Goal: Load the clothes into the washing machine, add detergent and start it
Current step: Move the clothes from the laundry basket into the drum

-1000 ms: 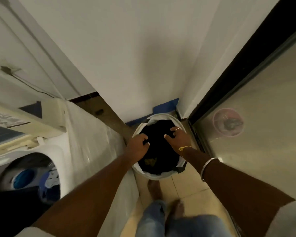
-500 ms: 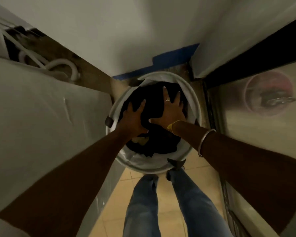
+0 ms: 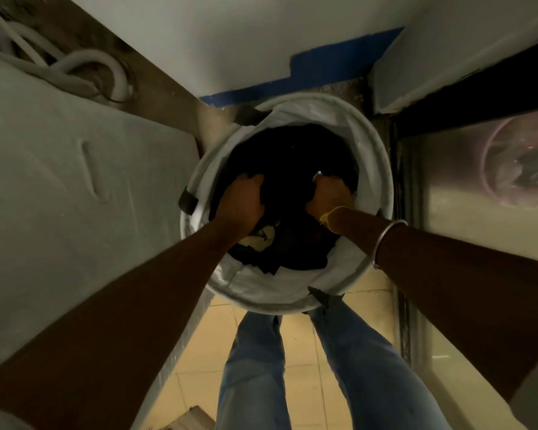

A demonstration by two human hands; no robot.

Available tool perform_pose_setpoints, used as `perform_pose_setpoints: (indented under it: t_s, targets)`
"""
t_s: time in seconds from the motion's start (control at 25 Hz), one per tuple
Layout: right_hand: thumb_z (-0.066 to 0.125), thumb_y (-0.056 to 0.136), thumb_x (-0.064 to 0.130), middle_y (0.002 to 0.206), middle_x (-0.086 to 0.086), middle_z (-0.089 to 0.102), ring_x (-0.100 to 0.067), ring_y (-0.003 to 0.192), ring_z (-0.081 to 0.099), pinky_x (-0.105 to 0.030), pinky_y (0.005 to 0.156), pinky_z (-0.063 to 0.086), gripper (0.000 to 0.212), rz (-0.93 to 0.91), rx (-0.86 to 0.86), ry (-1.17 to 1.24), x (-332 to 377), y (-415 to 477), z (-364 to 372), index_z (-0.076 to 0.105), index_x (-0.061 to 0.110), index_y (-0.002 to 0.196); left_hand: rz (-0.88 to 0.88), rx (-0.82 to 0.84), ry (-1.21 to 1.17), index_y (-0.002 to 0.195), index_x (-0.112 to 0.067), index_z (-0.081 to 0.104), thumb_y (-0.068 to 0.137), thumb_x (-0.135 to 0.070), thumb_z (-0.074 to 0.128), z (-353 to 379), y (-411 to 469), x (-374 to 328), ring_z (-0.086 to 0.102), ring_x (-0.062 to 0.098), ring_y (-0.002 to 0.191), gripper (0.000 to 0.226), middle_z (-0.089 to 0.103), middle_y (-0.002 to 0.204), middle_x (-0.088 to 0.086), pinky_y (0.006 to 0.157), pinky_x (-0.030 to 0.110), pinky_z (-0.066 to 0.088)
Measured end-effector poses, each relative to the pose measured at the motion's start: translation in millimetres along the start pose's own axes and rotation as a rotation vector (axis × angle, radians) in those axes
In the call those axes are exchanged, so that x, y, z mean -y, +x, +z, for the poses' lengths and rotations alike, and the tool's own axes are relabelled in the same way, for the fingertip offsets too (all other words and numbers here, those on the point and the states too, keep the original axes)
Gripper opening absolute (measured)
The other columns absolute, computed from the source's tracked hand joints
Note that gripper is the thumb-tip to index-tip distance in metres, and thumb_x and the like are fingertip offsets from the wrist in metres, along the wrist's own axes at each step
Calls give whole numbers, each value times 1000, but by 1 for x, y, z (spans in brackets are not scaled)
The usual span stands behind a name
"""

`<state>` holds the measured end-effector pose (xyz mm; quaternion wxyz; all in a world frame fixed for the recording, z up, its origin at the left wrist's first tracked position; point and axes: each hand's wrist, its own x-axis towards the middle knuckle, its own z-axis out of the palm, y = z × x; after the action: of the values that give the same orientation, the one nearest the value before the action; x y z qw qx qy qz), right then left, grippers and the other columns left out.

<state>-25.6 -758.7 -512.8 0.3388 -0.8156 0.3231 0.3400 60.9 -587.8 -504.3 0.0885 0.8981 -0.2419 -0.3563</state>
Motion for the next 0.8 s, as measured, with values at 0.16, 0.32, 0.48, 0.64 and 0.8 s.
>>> perform_pose_setpoints:
  t_s: [0.16, 0.32, 0.48, 0.64, 0.8]
  targets:
    - [64, 82, 25, 124, -13, 60, -36, 113, 60, -44, 92, 54, 51, -18, -97, 30, 36, -54, -35, 57, 22, 133, 6, -121, -219, 101, -13, 65, 88, -24, 52, -46, -31, -22, 64, 26, 97, 22, 67, 102, 9, 85, 33, 50]
    - [62, 75, 36, 116, -2, 64, -30, 103, 64, -43, 83, 57, 51, -48, -189, 132, 79, -141, -62, 60, 29, 125, 43, -185, -288, 83, -17, 62, 82, -32, 47, -121, -84, -49, 60, 16, 73, 21, 62, 84, 1, 63, 27, 46]
    - [58, 74, 33, 84, 8, 58, -22, 75, 60, -31, 63, 47, 11, -141, -350, 256, 111, -215, -96, 53, 32, 83, 145, -264, -356, 71, -16, 57, 83, -18, 60, -196, -139, -68, 55, 8, 63, 12, 57, 72, -3, 55, 25, 45]
    - [58, 74, 25, 74, 9, 57, -19, 70, 56, -26, 61, 40, 7, -189, -501, 326, 139, -276, -139, 52, 21, 75, 204, -346, -478, 61, -7, 52, 83, -6, 61, -249, -185, -90, 46, 7, 53, 23, 52, 59, 1, 52, 31, 39]
    - [62, 77, 20, 73, 5, 63, -17, 70, 59, -30, 64, 49, 7, -234, -634, 401, 164, -330, -170, 63, 21, 84, 159, -336, -529, 75, -11, 62, 82, -16, 64, -287, -230, -116, 60, 13, 63, 9, 63, 68, 4, 57, 28, 47]
